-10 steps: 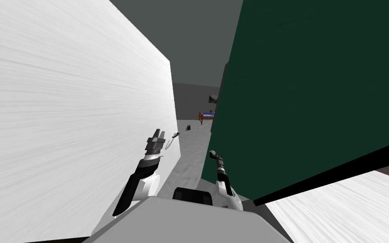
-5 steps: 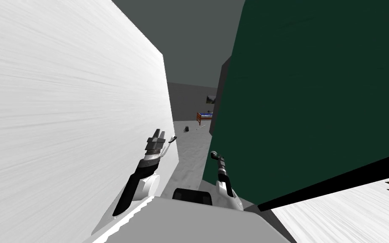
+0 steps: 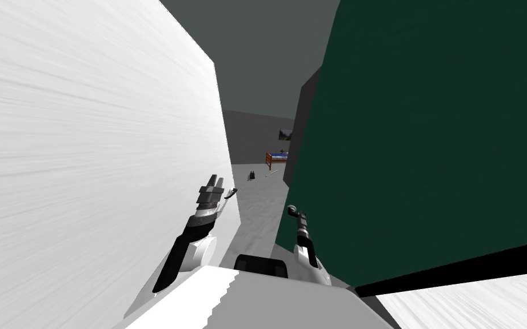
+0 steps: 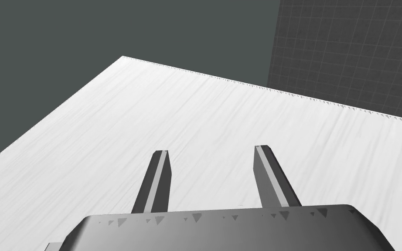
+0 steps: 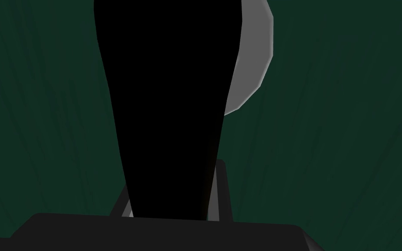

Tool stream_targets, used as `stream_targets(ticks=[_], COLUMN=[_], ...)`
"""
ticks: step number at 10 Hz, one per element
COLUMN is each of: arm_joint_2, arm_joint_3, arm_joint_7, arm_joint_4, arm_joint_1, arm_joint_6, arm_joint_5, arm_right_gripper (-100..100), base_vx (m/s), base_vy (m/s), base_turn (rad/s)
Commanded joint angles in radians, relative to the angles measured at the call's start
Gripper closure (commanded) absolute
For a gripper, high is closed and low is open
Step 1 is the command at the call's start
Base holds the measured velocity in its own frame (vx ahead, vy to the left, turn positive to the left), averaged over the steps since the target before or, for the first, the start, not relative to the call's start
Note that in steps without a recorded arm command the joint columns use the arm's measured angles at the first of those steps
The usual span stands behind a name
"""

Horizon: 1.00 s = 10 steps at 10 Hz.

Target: Push the door open

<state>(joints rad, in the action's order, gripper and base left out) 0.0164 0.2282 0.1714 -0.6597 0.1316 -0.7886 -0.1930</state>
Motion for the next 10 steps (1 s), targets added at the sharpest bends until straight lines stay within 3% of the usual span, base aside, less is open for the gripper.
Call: stream_targets(ticks=[1,5,6,10], arm_joint_2=[0.019,0.035,0.043,0.048], arm_joint_3=[0.013,0.039,0.06,0.088], arm_joint_7=[0.004,0.021,0.034,0.052], arm_joint_4=[0.005,0.002,0.001,0.006], arm_joint_1=[0.007,0.008,0.009,0.01], arm_joint_6=[-0.016,-0.02,-0.022,-0.026], arm_joint_5=[-0.007,-0.023,-0.036,-0.053], arm_right_gripper=[100,100,100,100], base_vx=[0.188,0.185,0.208,0.172], base_vy=[-0.012,-0.001,-0.026,-0.011], base_turn=[-0.022,-0.031,-0.054,-0.043])
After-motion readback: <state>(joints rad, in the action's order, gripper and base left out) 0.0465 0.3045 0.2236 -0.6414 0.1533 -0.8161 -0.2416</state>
